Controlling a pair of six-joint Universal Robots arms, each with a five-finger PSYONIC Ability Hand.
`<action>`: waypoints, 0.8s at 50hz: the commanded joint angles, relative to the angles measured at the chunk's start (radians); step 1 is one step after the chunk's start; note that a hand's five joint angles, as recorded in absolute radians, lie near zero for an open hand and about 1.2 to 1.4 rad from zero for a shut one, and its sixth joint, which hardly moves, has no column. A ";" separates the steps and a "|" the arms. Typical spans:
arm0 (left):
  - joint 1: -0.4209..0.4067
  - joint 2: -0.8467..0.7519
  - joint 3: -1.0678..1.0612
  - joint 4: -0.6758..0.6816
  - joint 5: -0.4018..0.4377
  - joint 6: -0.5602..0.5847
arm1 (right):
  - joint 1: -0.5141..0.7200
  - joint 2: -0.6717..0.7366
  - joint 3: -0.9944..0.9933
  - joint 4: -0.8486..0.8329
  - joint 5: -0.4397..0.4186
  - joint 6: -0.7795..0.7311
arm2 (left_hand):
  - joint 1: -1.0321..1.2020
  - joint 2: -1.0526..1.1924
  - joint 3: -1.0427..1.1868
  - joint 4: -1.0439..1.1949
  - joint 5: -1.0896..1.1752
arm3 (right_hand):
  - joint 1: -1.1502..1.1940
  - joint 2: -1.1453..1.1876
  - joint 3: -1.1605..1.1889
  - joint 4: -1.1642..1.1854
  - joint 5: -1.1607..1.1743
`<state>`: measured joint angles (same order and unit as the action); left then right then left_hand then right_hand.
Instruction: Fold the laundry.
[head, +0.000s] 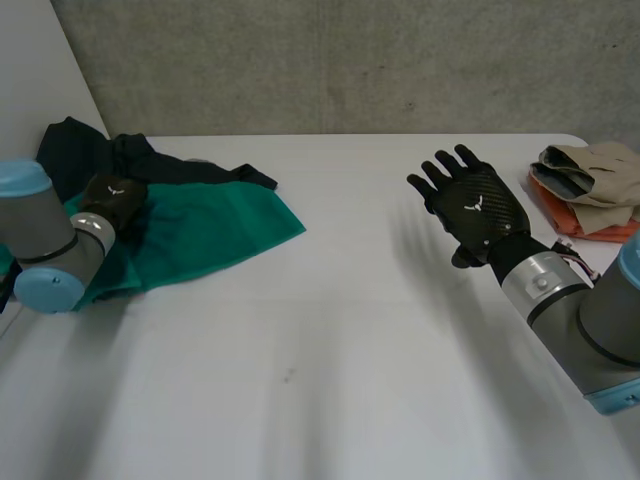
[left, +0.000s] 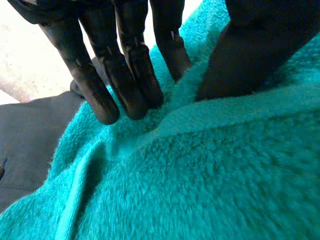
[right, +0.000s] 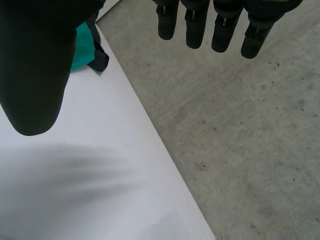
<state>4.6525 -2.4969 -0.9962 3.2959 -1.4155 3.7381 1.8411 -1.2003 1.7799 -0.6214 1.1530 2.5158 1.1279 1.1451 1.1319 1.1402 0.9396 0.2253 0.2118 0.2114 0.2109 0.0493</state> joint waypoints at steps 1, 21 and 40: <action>-0.032 0.079 -0.012 0.033 -0.005 -0.014 | -0.040 -0.002 0.019 0.000 0.001 0.003 | 0.268 0.251 0.264 0.256 0.282 | -0.051 -0.037 -0.037 -0.036 -0.049; -0.337 0.566 -0.036 0.037 0.032 -0.561 | -0.082 -0.041 0.030 -0.001 0.048 0.014 | 0.268 0.251 0.264 0.256 0.282 | -0.051 -0.037 -0.037 -0.036 -0.049; -0.646 0.161 -0.010 0.145 0.058 -0.687 | -0.137 -0.073 -0.001 -0.001 0.231 0.054 | -0.116 -0.133 -0.120 -0.129 -0.102 | -0.051 -0.037 -0.037 -0.036 -0.049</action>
<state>4.0487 -2.1643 -1.0282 3.4324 -1.3666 3.0872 1.7172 -1.2743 1.7898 -0.6228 1.3668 2.5505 1.1304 1.1963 1.1929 1.2010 0.9842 0.2253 0.2118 0.2114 0.2109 0.0491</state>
